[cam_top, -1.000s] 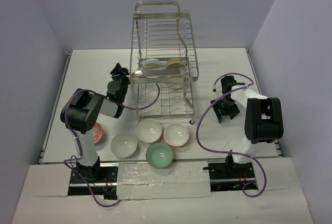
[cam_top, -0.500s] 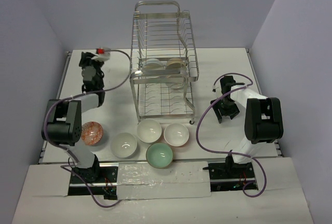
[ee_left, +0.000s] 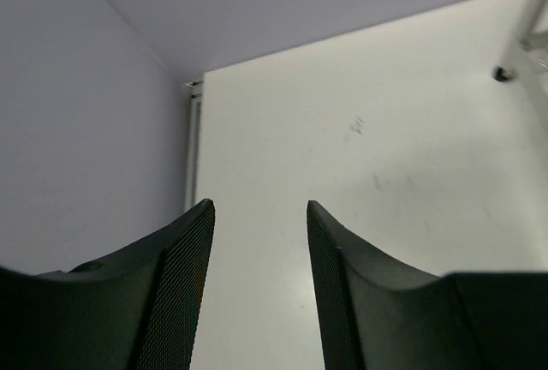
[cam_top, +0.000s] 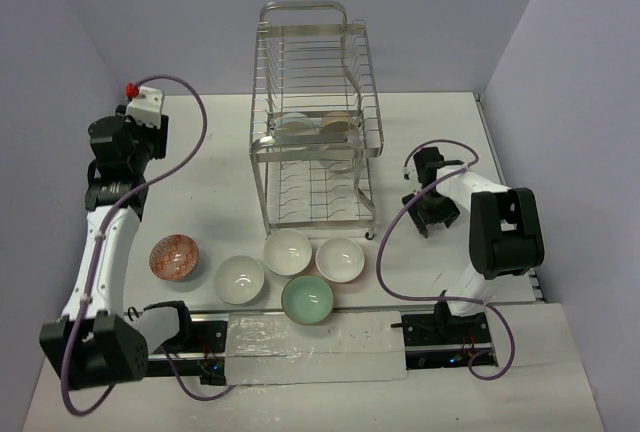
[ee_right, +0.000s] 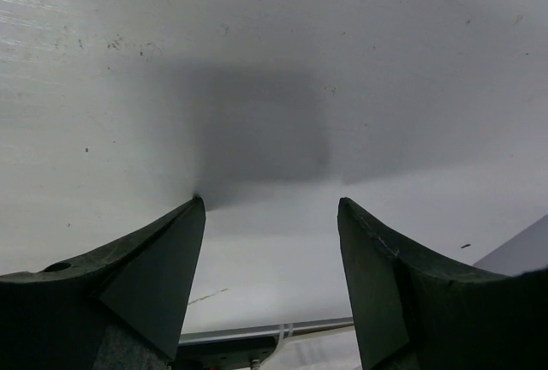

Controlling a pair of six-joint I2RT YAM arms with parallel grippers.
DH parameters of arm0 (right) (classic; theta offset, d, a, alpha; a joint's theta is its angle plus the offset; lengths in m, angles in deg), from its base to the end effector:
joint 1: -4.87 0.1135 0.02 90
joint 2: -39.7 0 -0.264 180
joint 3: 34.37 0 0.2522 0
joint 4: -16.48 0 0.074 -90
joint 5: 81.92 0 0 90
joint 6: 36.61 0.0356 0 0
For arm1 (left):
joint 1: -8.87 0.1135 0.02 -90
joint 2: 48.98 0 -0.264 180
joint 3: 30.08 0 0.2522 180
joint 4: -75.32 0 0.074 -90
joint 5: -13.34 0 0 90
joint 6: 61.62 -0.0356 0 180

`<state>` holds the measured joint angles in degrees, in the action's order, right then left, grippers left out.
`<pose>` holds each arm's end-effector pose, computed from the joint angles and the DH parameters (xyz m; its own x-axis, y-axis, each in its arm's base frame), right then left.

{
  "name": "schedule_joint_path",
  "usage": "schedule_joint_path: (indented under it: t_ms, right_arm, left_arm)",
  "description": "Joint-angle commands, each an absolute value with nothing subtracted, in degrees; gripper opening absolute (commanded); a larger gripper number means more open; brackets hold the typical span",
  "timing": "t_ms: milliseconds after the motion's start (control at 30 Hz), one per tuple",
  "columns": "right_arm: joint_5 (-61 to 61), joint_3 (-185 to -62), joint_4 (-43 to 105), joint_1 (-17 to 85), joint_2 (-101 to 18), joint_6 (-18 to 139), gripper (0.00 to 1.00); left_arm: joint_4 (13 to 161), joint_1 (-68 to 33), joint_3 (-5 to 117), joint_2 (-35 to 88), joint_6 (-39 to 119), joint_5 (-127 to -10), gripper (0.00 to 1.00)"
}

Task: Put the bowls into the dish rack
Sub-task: Pick up the bowl from the center of the board.

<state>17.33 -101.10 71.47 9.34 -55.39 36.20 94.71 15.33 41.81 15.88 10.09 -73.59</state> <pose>0.2776 0.0160 0.1483 -0.9288 -0.3652 -0.0634 -0.3484 0.9185 -0.1868 0.2637 0.0279 0.3599 -0.2209 0.2904 -0.9311 0.0094 0.9552 0.2957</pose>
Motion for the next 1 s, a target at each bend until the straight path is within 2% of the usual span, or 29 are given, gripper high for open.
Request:
schedule_joint_path:
  t_ms: [0, 200, 300, 400, 567, 733, 967]
  right_arm:
    - [23.98, -96.2, 65.22, 9.26, -59.79, 35.38, 0.71]
    - [24.16, -96.03, 65.04, 9.44, -59.62, 35.29, 0.71]
    - [24.16, -95.68, 64.87, 9.61, -59.53, 35.29, 0.71]
    - [24.25, -95.5, 64.87, 9.53, -59.44, 35.2, 0.71]
    - [24.25, -95.5, 65.04, 9.53, -59.44, 35.38, 0.71]
    - [24.25, -95.32, 65.13, 9.53, -59.35, 35.38, 0.71]
    - [24.16, -95.24, 65.13, 9.61, -59.27, 35.38, 0.71]
  left_arm:
    - [114.26, 15.29, 40.38, 11.24, 10.01, -64.36, 0.52]
    - [129.83, 15.29, 37.66, 4.29, 3.96, -55.06, 0.52]
    - [136.43, 15.29, 34.85, 0.87, -4.47, -50.74, 0.55]
    - [139.0, 15.2, 31.43, -3.0, -6.51, -48.36, 0.59]
    - [143.65, 15.29, 28.07, -6.52, -10.2, -45.29, 0.57]
    - [145.77, 15.2, 29.03, -6.79, -13.1, -43.0, 0.56]
    - [149.63, 15.2, 32.19, 1.29, -15.04, -41.77, 0.5]
